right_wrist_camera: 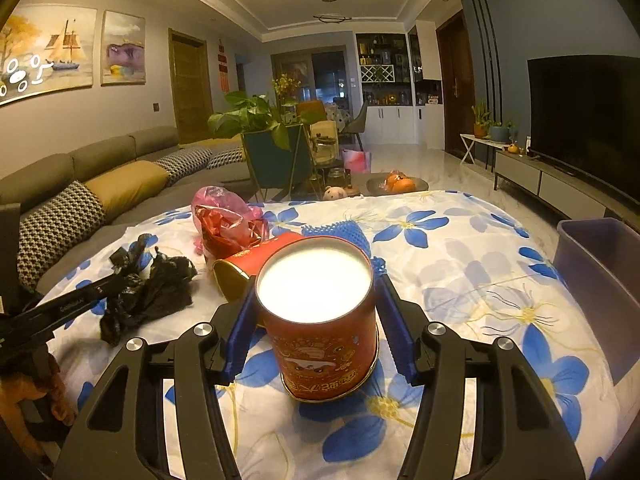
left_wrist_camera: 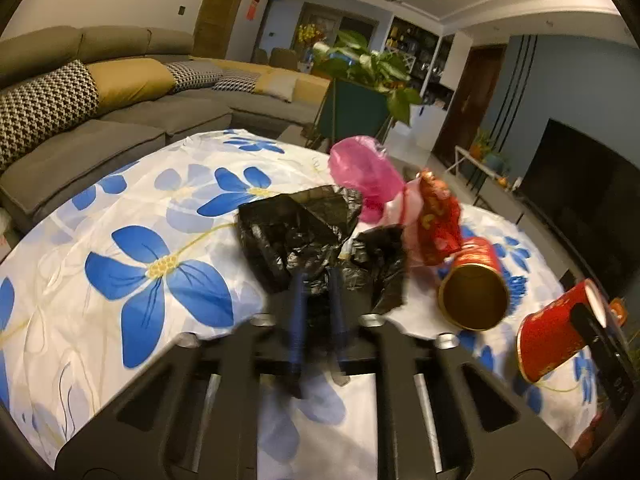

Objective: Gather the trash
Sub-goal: 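Grasp the red tin can with the right tool while the left tool grasps the black plastic bag, then lift the red tin and black bag and carry both over the grey bin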

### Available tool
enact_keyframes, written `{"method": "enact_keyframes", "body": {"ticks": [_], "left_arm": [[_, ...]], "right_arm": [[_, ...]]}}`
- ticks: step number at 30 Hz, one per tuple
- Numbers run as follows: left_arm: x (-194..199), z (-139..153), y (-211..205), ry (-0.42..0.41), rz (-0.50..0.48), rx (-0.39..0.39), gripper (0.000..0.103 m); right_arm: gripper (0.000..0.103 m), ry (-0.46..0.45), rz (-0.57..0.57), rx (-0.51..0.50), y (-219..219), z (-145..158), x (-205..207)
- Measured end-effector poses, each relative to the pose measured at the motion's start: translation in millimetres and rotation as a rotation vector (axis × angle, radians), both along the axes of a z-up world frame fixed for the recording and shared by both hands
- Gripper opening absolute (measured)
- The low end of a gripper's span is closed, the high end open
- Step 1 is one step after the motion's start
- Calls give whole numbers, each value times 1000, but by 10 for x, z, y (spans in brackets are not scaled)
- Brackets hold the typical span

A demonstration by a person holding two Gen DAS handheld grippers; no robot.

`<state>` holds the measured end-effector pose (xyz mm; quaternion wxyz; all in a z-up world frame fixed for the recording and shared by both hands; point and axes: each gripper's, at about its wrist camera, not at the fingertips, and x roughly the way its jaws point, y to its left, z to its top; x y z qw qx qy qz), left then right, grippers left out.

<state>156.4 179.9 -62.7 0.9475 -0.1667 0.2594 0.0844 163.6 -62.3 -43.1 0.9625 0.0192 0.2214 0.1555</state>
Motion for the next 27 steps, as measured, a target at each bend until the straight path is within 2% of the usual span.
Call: {"method": "enact_keyframes", "body": {"ticks": [7,11,18,27], "left_arm": [[-345,225,-200,-85,-19,30,2],[-534,371,-278,-127,-36,20,2],[-676,489,-665,-147,-87,81,2],[-662,552,-1170,-154,-185,109,2]], "right_arm": [[57,-21,-1,10,-128,76,-166],[57,-23,-6,17,-215,88,-263],[57,-40,-15,18,-325,145,-420],[57,-65,-60,21,-588,226,-547]]}}
